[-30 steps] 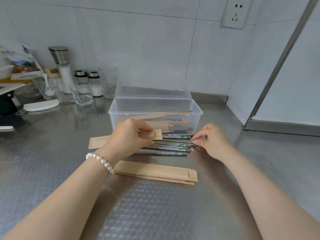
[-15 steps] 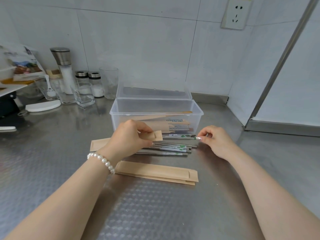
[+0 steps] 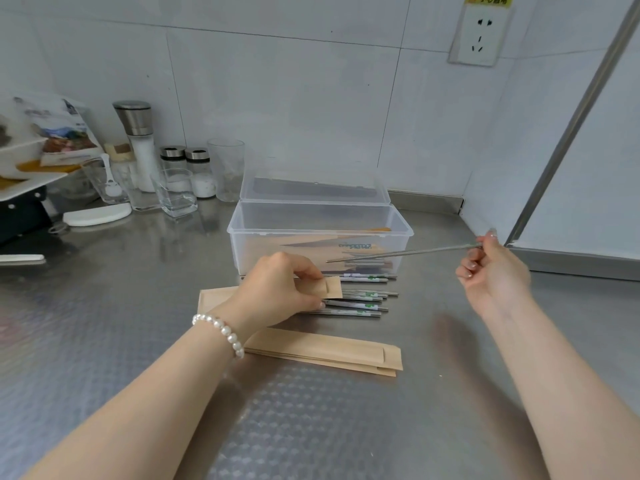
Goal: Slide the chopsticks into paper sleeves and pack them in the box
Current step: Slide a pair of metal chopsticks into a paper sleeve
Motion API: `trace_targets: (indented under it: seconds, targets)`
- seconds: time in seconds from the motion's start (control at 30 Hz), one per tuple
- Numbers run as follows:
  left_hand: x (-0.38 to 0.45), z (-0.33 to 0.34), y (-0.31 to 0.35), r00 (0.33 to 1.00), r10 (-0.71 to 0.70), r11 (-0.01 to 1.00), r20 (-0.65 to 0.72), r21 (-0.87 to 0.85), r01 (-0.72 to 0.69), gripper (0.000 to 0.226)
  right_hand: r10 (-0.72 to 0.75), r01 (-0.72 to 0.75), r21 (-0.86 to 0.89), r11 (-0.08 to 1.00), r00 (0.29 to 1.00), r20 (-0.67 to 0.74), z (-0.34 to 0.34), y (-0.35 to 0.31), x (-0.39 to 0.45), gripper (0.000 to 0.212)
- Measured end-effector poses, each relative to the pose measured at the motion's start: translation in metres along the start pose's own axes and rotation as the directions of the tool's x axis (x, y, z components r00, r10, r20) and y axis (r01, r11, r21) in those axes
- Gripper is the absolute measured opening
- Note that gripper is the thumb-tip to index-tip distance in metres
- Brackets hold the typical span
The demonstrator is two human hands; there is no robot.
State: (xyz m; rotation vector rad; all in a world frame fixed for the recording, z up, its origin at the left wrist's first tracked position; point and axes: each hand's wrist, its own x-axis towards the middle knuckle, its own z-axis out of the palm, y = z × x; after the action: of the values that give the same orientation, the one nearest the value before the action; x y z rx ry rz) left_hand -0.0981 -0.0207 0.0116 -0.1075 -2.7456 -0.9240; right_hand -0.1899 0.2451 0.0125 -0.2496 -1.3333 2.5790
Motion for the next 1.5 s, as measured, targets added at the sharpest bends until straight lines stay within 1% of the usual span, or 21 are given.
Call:
trace_targets:
  seconds: [0.07,0.23,0.47,0.53,0.63,0.7,0.77,0.83,0.9,0.97,1.03,1.13,1.27,1.4,1.43,1.47,1.5]
  targets:
    - [0.001,0.0,0.0,1.0,0.001,1.0,-0.003,-0.003,-0.001,0.034,0.008,-0.009,-0.013,1.0,0.999,-0.041,-0.003,0.0,0.002,0.028]
    - [0.001,-0.001,-0.001,1.0,-0.009,1.0,-0.028,-0.021,0.008,0.033,0.025,-0.028,-0.038,0.999,0.997,-0.073,-0.003,0.003,0.002,0.029]
    - [0.001,-0.001,-0.001,0.999,0.021,1.0,-0.041,-0.016,-0.022,0.031,0.0,-0.006,-0.124,0.992,0.999,-0.054,0.0,0.008,-0.002,0.028]
    - [0.001,0.0,0.0,0.999,0.03,0.999,-0.043,-0.019,-0.031,0.031,0.017,-0.018,-0.176,0.984,1.0,-0.007,0.003,0.009,-0.004,0.026]
    - [0.001,0.001,0.0,0.998,0.041,0.998,-0.054,-0.037,-0.043,0.031,0.134,-0.084,-0.294,0.952,0.979,0.153,0.007,0.011,-0.013,0.021]
    - [0.0,0.001,0.0,0.998,0.034,0.998,-0.061,-0.054,-0.037,0.031,0.236,-0.111,-0.403,0.908,0.933,0.273,0.009,0.013,-0.019,0.015]
    - [0.001,0.001,0.0,0.998,0.028,0.997,-0.065,-0.068,-0.033,0.03,0.315,-0.102,-0.502,0.859,0.878,0.361,0.012,0.015,-0.026,0.008]
    - [0.001,0.001,0.001,0.997,0.03,0.997,-0.069,-0.074,-0.035,0.03,0.373,-0.09,-0.565,0.82,0.834,0.408,0.015,0.019,-0.033,0.016]
    - [0.0,0.001,0.001,0.997,0.037,0.996,-0.07,-0.078,-0.042,0.031,0.396,-0.074,-0.597,0.799,0.812,0.429,0.018,0.021,-0.038,0.024]
    - [0.0,0.002,0.002,0.997,0.043,0.996,-0.068,-0.079,-0.048,0.033,0.409,-0.059,-0.616,0.786,0.797,0.445,0.02,0.021,-0.041,0.027]
    - [-0.001,0.002,0.003,0.996,0.055,0.996,-0.065,-0.071,-0.06,0.034,0.414,-0.049,-0.624,0.78,0.788,0.455,0.021,0.022,-0.043,0.023]
    - [-0.001,0.003,0.005,0.996,0.07,0.995,-0.057,-0.06,-0.074,0.034,0.408,-0.019,-0.638,0.769,0.783,0.469,0.021,0.024,-0.043,0.01]
    - [-0.001,0.003,0.005,0.995,0.081,0.995,-0.049,-0.05,-0.084,0.034,0.398,0.031,-0.667,0.744,0.782,0.48,0.021,0.027,-0.043,0.01]
    - [-0.001,0.004,0.005,0.995,0.085,0.995,-0.044,-0.052,-0.087,0.034,0.406,0.045,-0.673,0.738,0.767,0.497,0.022,0.028,-0.045,0.013]
    - [-0.001,0.004,0.005,0.996,0.083,0.995,-0.044,-0.057,-0.086,0.034,0.405,0.049,-0.671,0.74,0.764,0.502,0.022,0.028,-0.046,0.017]
    - [-0.001,0.004,0.005,0.996,0.079,0.995,-0.045,-0.065,-0.082,0.034,0.387,0.052,-0.66,0.749,0.775,0.5,0.023,0.027,-0.045,0.023]
    - [-0.001,0.003,0.005,0.996,0.073,0.995,-0.047,-0.07,-0.076,0.034,0.347,0.061,-0.643,0.764,0.801,0.488,0.022,0.026,-0.044,0.027]
